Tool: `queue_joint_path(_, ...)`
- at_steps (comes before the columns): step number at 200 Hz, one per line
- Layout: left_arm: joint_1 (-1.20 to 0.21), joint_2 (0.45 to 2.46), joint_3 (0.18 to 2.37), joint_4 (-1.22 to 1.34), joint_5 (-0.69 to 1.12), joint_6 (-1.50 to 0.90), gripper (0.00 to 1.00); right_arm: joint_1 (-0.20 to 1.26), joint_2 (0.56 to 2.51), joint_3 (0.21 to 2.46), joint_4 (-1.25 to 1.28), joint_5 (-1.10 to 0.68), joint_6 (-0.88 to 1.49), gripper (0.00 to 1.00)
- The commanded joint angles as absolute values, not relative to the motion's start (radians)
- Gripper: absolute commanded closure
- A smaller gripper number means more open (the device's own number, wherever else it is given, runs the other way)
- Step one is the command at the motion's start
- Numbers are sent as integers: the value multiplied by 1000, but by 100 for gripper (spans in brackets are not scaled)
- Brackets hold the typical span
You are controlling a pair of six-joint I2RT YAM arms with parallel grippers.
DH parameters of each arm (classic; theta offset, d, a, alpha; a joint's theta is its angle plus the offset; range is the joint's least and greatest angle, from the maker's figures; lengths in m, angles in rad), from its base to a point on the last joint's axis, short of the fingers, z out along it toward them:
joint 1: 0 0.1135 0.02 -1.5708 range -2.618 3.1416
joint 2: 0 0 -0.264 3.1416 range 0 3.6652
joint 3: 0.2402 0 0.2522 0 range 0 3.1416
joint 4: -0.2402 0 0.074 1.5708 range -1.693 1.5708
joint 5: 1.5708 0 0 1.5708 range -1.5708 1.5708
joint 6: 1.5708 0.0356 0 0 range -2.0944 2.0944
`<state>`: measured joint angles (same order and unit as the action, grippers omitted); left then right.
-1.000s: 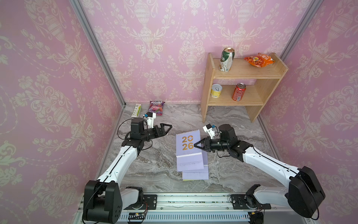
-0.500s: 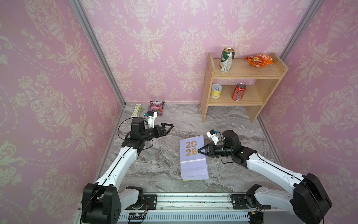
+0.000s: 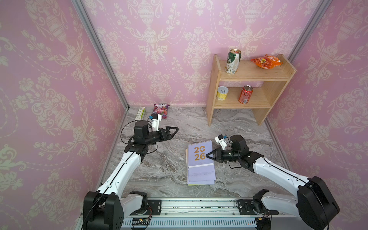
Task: Stack the calendars
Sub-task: Place the calendar at the calendar.
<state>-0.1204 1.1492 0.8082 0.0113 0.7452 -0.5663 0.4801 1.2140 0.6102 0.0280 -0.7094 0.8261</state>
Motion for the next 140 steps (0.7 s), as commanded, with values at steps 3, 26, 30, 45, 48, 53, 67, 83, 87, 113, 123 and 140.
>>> queue_joint_path(3,-125,1127,792,32,723,-559,1,476,1240,627,12,-753,768,100)
queue_joint_path(26,-126,1128,787,34,725,-560,1,475,1260,625,9,-752,769,100)
queue_joint_path(30,-125,1126,787,34,726,-561,1,475,1261,625,5,-748,768,100)
queue_joint_path(45,-125,1123,787,32,726,-558,1,475,1261,624,-20,-730,757,100)
queue_joint_path(48,-125,1122,788,33,726,-558,1,474,1261,625,-26,-726,754,100)
queue_joint_path(53,-125,1121,788,31,724,-556,1,474,1261,626,-40,-715,747,100)
queue_joint_path(67,-125,1123,787,30,724,-555,1,474,1261,630,-77,-682,733,95)
queue_joint_path(83,-125,1129,785,33,724,-557,1,475,1261,637,-119,-638,722,87)
queue_joint_path(87,-124,1130,786,34,724,-557,1,475,1261,638,-129,-629,720,85)
queue_joint_path(113,-125,1135,782,39,724,-560,1,473,1271,649,-185,-579,707,76)
queue_joint_path(123,-125,1135,781,40,725,-560,1,474,1276,655,-208,-555,703,72)
queue_joint_path(140,-125,1138,782,36,725,-558,1,472,1272,677,-266,-501,691,67)
